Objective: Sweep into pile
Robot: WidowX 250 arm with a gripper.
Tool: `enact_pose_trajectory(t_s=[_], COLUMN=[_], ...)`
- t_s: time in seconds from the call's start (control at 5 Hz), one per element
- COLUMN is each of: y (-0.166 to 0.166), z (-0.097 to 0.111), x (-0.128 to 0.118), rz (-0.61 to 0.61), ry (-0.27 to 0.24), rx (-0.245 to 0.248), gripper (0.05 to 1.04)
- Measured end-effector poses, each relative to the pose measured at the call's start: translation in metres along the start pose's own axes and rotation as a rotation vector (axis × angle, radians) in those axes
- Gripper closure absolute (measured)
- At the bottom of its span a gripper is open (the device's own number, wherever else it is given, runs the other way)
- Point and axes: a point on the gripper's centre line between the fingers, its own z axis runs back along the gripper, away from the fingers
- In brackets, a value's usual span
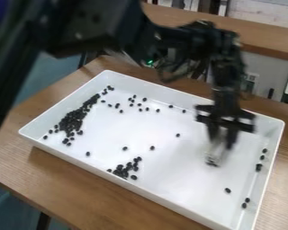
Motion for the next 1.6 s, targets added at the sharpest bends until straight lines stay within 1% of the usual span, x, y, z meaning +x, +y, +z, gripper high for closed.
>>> enact_pose_trajectory(t_s=[0.2,0.4,0.6,0.8,1.0,1.2,1.4,1.6], y=[0.044,0.077,0.113,0.169,0.199,0.197,0.176,0.139], z=[0.005,0.011,0.014,0.022,0.025,0.028,0.036,0.054], x=[0.003,0.005,-0.001,-0.019,-0.032,-0.036,-0.028,-0.016], rz=[0.09,0.142,0.195,0.299,0.367,0.364,0.31,0.235], ry=[0.005,0.016,0.018,0.013,0.019,0.001,-0.033,-0.089], rx=[0.002,0.021,0.055,0.07,0.088,0.091,0.073,0.074], gripper=[0.698,0.698,0.698,0.698,0.698,0.698,0.698,0.698])
